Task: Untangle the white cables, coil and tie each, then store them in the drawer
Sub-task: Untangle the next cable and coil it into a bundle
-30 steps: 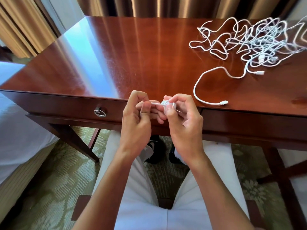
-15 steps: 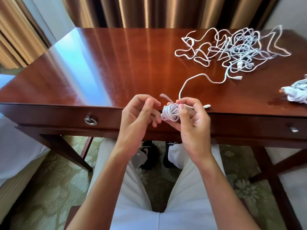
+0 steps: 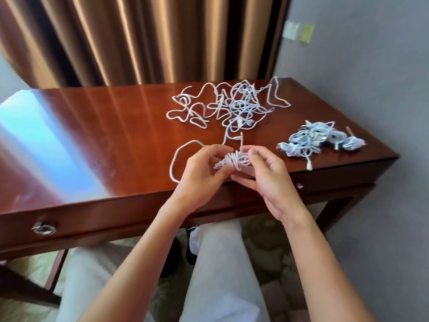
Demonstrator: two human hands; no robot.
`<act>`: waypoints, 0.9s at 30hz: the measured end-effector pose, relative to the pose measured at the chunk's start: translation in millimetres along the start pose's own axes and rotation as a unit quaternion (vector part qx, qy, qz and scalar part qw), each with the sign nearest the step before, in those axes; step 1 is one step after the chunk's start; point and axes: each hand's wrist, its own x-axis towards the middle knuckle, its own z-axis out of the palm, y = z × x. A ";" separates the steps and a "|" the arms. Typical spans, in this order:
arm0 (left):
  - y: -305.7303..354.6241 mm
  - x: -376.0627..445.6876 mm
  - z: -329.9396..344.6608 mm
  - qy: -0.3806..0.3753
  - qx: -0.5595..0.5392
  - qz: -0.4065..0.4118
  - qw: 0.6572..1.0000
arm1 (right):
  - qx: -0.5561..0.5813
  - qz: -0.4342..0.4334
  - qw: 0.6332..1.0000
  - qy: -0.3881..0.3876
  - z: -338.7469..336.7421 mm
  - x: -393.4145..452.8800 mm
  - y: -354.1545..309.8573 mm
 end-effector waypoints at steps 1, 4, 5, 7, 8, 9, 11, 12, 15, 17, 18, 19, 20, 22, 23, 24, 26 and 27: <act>1.2 6.9 7.3 -0.004 0.002 0.003 1.000 | -0.025 -0.009 1.000 0.009 -10.6 2.2 -2.9; 6.1 27.4 31.2 -0.013 -0.002 -0.001 1.000 | -0.094 -0.029 0.994 0.043 -38.3 8.6 -10.0; 7.7 34.8 40.3 -0.017 0.001 -0.002 1.000 | -0.123 -0.035 0.990 0.057 -46.9 11.5 -11.2; 7.1 47.5 56.9 -0.029 0.023 0.002 0.999 | -0.188 -0.053 0.978 0.078 -60.8 17.6 -10.4; 5.4 52.8 64.5 -0.036 0.035 0.005 0.999 | -0.224 -0.061 0.969 0.084 -66.4 20.5 -9.3; 2.8 57.3 71.4 -0.044 0.046 0.007 0.998 | -0.264 -0.062 0.959 0.085 -71.1 23.4 -7.5; -0.9 65.1 84.0 -0.065 0.066 0.001 0.996 | -0.343 -0.047 0.934 0.086 -79.4 29.3 -5.5; -2.0 69.3 89.6 -0.073 0.077 -0.002 0.994 | -0.372 -0.038 0.923 0.088 -82.9 33.2 -4.9; -5.2 79.1 101.9 -0.085 0.083 -0.016 0.993 | -0.420 -0.012 0.903 0.087 -86.3 42.5 -2.4; -5.7 85.9 108.6 -0.081 0.079 -0.025 0.993 | -0.435 0.004 0.896 0.094 -85.3 48.3 -2.1; -5.6 88.9 112.1 -0.080 0.085 -0.025 0.993 | -0.440 0.008 0.892 0.101 -84.0 50.2 -3.0; -5.0 91.2 115.2 -0.082 0.094 -0.027 0.992 | -0.446 0.008 0.889 0.108 -83.1 51.6 -4.0; -3.9 92.8 116.7 -0.086 0.105 -0.030 0.990 | -0.452 0.005 0.885 0.113 -81.6 52.6 -5.4; -1.7 92.5 114.7 -0.093 0.141 -0.023 0.985 | -0.474 -0.004 0.871 0.127 -79.3 52.1 -7.2; -1.3 91.0 110.5 -0.091 0.170 -0.004 0.981 | -0.491 -0.009 0.860 0.139 -77.5 50.3 -8.2; -1.4 89.2 104.6 -0.083 0.206 0.022 0.975 | -0.510 -0.015 0.846 0.153 -75.6 47.8 -9.4; -2.2 88.2 87.7 -0.046 0.284 0.070 0.955 | -0.545 -0.034 0.818 0.182 -69.5 43.6 -12.7; -2.7 89.1 77.5 -0.029 0.326 0.076 0.942 | -0.552 -0.047 0.809 0.194 -65.4 42.7 -14.0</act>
